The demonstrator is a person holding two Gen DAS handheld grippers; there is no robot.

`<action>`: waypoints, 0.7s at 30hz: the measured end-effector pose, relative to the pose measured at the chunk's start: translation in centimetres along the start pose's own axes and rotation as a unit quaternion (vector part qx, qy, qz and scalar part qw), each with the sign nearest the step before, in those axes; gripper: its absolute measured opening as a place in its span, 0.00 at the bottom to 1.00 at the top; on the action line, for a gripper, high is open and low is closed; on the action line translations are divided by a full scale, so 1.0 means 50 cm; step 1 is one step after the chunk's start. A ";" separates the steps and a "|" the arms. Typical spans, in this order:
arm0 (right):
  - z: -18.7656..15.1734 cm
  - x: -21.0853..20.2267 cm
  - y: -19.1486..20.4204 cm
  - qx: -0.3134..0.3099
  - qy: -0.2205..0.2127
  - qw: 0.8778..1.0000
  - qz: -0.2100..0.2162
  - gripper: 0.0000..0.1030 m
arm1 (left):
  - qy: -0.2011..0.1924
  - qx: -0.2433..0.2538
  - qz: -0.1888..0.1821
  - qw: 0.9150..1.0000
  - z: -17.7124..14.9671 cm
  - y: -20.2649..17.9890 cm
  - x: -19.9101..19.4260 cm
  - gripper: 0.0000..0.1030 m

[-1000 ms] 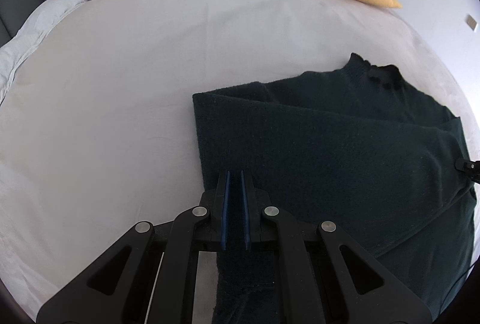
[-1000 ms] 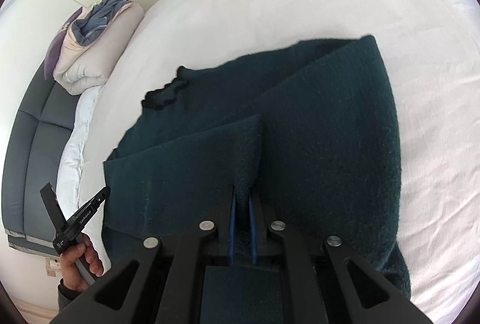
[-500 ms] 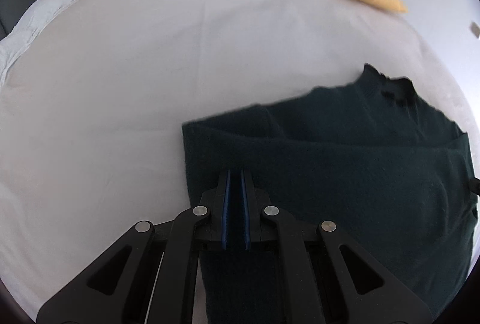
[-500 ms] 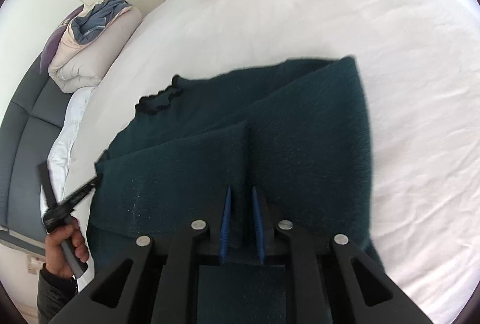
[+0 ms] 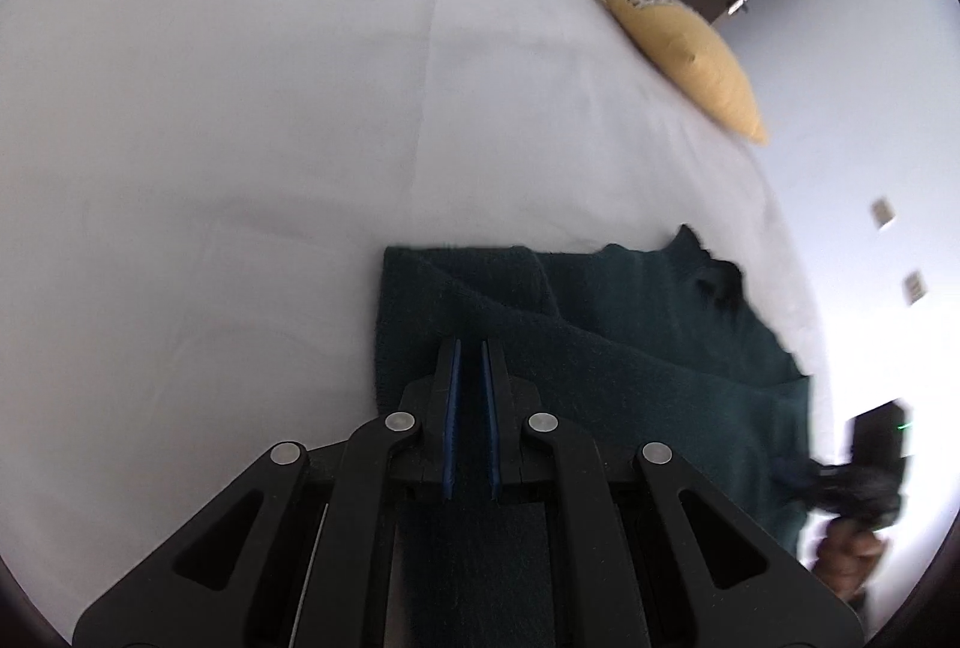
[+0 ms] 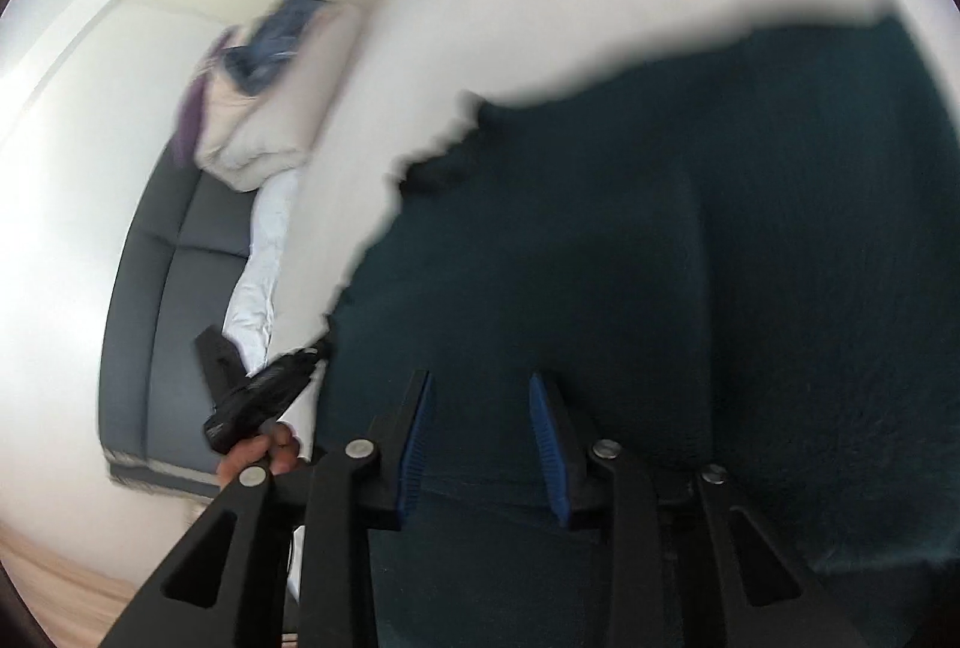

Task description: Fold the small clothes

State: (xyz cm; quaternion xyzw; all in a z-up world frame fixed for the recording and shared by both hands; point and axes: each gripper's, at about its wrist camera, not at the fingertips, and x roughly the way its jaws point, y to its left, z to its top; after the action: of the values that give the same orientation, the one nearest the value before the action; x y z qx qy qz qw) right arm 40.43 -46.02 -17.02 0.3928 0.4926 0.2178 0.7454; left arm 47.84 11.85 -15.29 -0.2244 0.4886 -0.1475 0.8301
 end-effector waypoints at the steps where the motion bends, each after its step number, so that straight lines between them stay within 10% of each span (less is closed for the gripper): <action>1: -0.005 -0.002 -0.011 0.000 -0.008 1.000 0.010 0.26 | 0.001 0.002 -0.009 1.000 -0.012 0.000 -0.013 0.06; 9: -0.070 -0.058 -0.051 0.008 -0.015 0.999 0.036 0.30 | 0.017 0.060 -0.013 0.998 -0.178 -0.034 -0.076 0.06; 18: -0.213 -0.237 -0.071 0.010 -0.082 0.997 -0.008 0.64 | 0.005 0.030 -0.003 1.000 -0.347 -0.016 -0.243 0.09; 21: -0.287 -0.309 -0.078 0.002 -0.105 0.994 -0.013 0.66 | 0.004 0.016 -0.014 1.000 -0.417 -0.015 -0.304 0.52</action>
State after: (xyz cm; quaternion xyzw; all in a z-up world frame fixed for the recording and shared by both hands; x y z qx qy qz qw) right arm 20.70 -54.00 -14.39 0.4088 0.4168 0.1649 0.7950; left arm 22.23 13.50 -12.39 -0.2174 0.4861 -0.1676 0.8297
